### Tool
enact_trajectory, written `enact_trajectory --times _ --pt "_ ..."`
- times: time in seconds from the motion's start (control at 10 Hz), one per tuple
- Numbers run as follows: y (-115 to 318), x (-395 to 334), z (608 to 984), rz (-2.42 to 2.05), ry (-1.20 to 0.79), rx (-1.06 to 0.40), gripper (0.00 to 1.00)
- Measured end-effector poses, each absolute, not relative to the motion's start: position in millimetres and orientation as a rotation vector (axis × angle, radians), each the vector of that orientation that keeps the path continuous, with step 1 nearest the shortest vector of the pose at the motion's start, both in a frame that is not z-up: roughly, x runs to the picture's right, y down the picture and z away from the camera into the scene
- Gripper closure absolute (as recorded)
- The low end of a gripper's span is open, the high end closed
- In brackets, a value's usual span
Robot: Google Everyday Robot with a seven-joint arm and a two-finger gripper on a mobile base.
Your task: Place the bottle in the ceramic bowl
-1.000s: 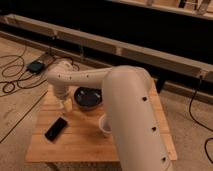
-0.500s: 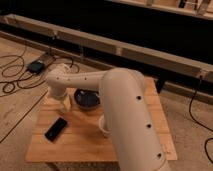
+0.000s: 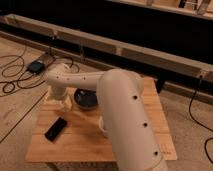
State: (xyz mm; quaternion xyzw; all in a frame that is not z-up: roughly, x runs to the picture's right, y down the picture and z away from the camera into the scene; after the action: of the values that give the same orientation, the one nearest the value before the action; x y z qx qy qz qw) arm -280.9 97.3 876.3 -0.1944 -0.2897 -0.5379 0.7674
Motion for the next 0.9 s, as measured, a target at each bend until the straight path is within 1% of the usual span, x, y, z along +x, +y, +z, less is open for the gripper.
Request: enact_trajectory --times 0.6,0.9 --pt "93.8 -277.3 877.8 -1.324 -0.607 -0.485 0.20" --pt "89.4 -272.6 885.4 -1.367 -0.586 -0.505 0.20"
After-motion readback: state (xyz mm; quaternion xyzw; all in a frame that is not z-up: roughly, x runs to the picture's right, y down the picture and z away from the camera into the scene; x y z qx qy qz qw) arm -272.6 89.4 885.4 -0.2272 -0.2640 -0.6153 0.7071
